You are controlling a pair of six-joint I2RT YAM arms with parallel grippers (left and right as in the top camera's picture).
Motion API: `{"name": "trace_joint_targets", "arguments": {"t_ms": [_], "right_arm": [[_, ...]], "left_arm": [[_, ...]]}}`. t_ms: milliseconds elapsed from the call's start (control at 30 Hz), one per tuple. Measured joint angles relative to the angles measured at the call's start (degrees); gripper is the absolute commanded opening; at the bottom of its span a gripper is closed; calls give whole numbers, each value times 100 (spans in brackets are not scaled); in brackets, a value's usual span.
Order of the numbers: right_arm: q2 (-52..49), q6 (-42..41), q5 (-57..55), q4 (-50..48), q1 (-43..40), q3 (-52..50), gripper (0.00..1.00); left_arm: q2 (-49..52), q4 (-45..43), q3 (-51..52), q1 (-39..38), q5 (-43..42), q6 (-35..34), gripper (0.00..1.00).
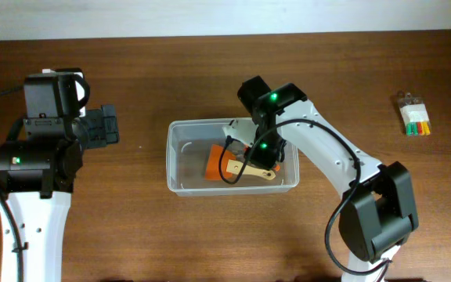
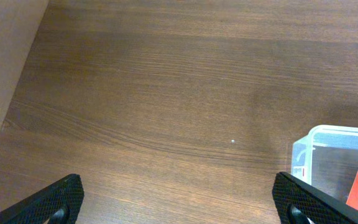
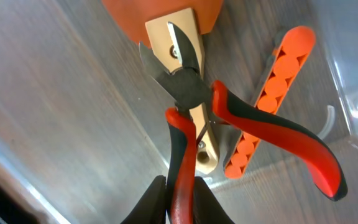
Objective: Pack container
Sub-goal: 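Carry the pliers left and lower them into the container, then open the right gripper and withdraw it up and right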
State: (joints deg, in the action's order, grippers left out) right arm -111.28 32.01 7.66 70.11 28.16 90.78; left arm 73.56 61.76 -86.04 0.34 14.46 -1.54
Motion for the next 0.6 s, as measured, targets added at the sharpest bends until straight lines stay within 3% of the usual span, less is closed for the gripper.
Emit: {"name": "trace_joint_targets", "arguments": {"t_ms": [67, 200, 267, 500, 600], "right_arm": [[0, 0, 0, -146, 0, -153, 14], [0, 2, 4, -236, 0, -264, 38], [0, 13, 7, -278, 0, -273, 57], [0, -44, 24, -243, 0, -264, 82], [-13, -157, 26, 127, 0, 24, 98]], "left_arm": [[0, -2, 0, 0, 0, 0, 99], [0, -2, 0, 0, 0, 2, 99], [0, -2, 0, 0, 0, 0, 99], [0, 0, 0, 0, 0, 0, 99], [0, 0, 0, 0, 0, 2, 99]]}}
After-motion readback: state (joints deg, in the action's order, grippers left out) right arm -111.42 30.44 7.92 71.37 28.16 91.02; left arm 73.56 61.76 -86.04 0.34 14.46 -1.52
